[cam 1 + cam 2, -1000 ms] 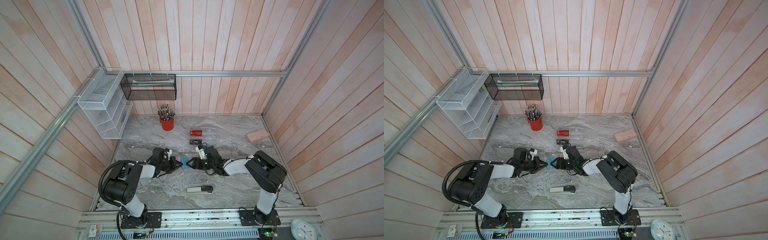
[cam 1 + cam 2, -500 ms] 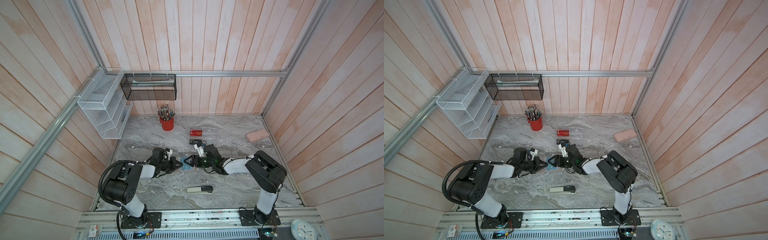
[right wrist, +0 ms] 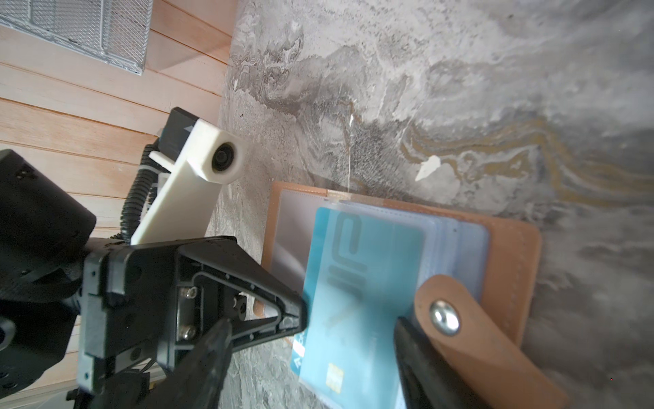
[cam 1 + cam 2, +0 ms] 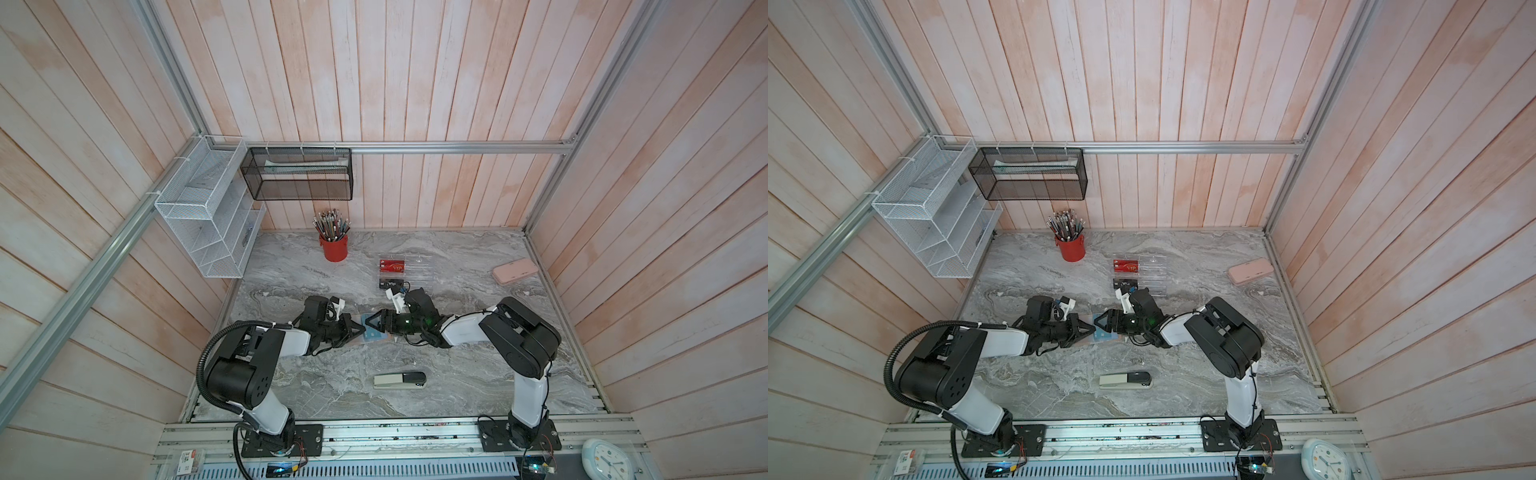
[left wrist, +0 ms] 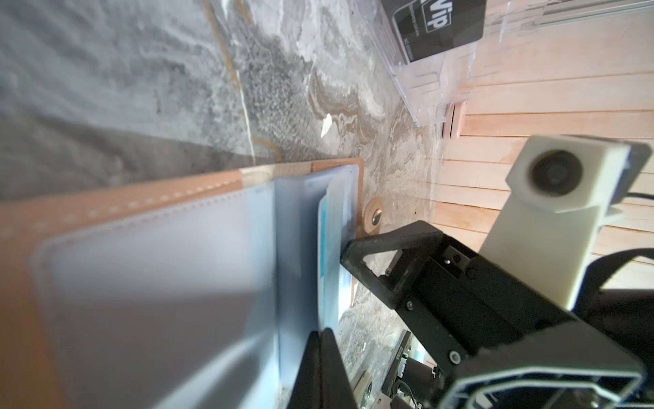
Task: Take the credit cards out of the card holder
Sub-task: Take out the credit card from the card slot.
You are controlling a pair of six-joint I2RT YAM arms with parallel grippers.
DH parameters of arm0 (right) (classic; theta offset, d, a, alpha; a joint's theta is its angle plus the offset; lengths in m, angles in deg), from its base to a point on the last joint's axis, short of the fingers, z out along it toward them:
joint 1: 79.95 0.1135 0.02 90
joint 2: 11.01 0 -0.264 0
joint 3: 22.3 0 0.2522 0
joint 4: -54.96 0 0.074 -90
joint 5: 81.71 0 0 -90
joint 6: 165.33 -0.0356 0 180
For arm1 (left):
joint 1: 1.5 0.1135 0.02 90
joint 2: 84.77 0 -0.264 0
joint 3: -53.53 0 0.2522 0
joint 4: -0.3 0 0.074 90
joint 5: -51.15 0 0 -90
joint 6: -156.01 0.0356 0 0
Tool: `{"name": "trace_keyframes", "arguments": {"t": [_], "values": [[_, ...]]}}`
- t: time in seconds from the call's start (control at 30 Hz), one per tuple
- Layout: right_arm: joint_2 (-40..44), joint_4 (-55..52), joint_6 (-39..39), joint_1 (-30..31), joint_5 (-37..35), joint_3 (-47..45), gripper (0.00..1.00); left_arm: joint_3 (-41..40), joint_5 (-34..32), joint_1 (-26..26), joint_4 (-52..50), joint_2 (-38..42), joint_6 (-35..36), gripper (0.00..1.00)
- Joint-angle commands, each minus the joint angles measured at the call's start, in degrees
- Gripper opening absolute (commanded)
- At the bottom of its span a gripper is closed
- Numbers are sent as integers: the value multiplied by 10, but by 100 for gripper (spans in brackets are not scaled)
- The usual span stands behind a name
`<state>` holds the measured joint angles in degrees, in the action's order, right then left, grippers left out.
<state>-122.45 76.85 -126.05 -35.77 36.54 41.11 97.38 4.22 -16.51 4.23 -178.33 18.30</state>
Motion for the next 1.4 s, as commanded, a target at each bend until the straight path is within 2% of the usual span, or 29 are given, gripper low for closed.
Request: {"name": "trace_keyframes", "arguments": {"t": [0.0,0.93,1.37], "values": [[-21,-3,-9,-3,0,-6,74,-7,4,5,-6,12,17,0],[-48,-60,-16,-6,-17,6,73,-6,29,27,-30,13,53,0],[-47,-59,-20,-8,-20,-2,73,-5,41,58,-59,29,76,0]]}}
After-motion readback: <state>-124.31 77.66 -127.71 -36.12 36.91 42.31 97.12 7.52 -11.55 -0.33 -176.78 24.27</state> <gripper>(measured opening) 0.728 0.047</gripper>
